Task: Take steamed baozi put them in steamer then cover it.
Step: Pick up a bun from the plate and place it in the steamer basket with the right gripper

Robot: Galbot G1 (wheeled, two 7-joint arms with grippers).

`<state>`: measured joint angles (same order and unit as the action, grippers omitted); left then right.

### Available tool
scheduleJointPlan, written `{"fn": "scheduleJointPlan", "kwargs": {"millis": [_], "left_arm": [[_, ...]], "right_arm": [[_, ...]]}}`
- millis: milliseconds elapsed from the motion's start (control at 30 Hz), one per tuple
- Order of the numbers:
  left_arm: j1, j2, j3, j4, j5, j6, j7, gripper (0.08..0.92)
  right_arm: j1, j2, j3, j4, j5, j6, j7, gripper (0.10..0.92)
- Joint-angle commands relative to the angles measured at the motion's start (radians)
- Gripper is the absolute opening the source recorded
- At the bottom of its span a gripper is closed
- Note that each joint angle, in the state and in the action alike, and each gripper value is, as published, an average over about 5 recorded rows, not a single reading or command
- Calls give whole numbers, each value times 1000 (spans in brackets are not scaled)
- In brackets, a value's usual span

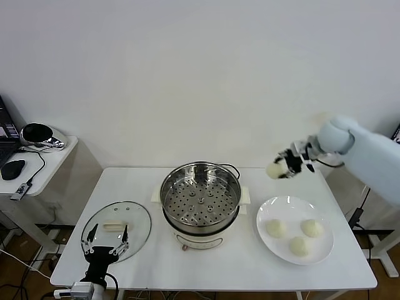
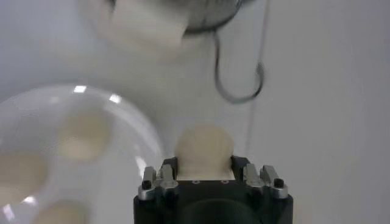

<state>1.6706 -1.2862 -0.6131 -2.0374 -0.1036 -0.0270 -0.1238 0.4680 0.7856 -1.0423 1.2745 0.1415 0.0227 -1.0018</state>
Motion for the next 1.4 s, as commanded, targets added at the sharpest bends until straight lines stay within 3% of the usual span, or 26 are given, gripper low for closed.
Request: {"fn": "scheduleJointPlan", "kwargs": {"millis": [33,233,533,900,1400], "left_arm": [[2,1,-1,-2,-9,-1,0,823],[2,2,-10,-6,-7,-2,1,823],[-4,-10,-27,-12,-8,-1,1,823],[-5,-12,-44,4,-11,-6,1,823],[-7,-15,-44,6,-9,-14,-1,823]], "right_arm": [[179,109,-157,32,130,72,18,560],[191,298,-231,-24,91,193,36,566],[133,494,-275,-150,-130,406,61,573],[33,579,-252,-306,-398,577,93,577],[-42,595,-225,-350,-502,601,116,578]]}}
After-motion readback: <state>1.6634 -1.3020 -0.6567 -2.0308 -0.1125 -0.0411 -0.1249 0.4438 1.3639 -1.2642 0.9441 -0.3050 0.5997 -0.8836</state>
